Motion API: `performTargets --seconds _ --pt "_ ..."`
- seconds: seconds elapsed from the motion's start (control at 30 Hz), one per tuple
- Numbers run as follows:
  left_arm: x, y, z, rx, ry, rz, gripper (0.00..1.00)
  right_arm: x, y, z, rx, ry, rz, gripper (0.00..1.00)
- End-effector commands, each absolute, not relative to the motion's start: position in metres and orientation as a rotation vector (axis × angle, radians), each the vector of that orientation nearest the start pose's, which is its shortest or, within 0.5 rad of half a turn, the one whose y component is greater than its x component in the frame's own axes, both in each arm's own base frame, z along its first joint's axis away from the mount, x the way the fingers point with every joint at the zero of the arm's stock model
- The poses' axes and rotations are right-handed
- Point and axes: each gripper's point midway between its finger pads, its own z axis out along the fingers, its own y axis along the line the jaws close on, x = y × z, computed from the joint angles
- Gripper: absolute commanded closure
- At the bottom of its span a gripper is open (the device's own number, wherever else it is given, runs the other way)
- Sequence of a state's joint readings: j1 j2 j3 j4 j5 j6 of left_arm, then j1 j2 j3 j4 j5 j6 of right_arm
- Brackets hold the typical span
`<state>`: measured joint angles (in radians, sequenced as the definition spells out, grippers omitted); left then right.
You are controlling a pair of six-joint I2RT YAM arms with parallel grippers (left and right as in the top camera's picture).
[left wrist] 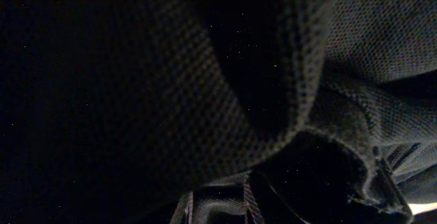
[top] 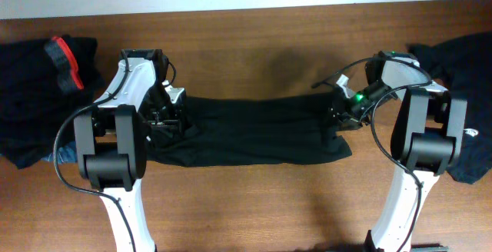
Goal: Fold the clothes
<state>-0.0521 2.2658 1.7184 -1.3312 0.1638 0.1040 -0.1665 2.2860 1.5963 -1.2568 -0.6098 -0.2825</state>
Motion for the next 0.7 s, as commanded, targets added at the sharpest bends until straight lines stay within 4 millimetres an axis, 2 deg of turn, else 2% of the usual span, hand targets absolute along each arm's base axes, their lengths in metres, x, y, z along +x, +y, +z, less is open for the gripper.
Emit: performTargets --seconds 0.0,0.03,0.17,0.2,0.37,0.5,0.67 --pt "0.345 -0.026 -0.008 0.207 3.478 -0.170 0.74 0.341 0.036 -0.038 0.021 3.277 1.010 0.73" --pt "0.345 -0.026 -0.008 0.207 3.479 -0.171 0.74 0.342 0.036 -0.039 0.026 3.275 1.007 0.79" --pt "0.344 -0.026 -0.008 0.207 3.481 -0.171 0.74 0.342 0.035 -0.039 0.025 3.272 1.005 0.88" --pt "0.344 -0.026 -0.008 0.207 3.481 -0.171 0.74 0.342 0.035 -0.039 0.025 3.272 1.004 0.95" --pt "0.343 -0.026 -0.007 0.207 3.485 -0.171 0.74 0.343 0.033 -0.040 0.020 3.281 0.980 0.96" --pt "0.345 -0.030 0.001 0.201 3.478 -0.211 0.73 0.347 0.013 -0.036 0.086 3.313 0.876 0.96" --pt "0.373 -0.049 0.037 0.184 3.332 -0.377 0.69 0.362 -0.025 -0.014 0.150 3.278 0.745 0.96"
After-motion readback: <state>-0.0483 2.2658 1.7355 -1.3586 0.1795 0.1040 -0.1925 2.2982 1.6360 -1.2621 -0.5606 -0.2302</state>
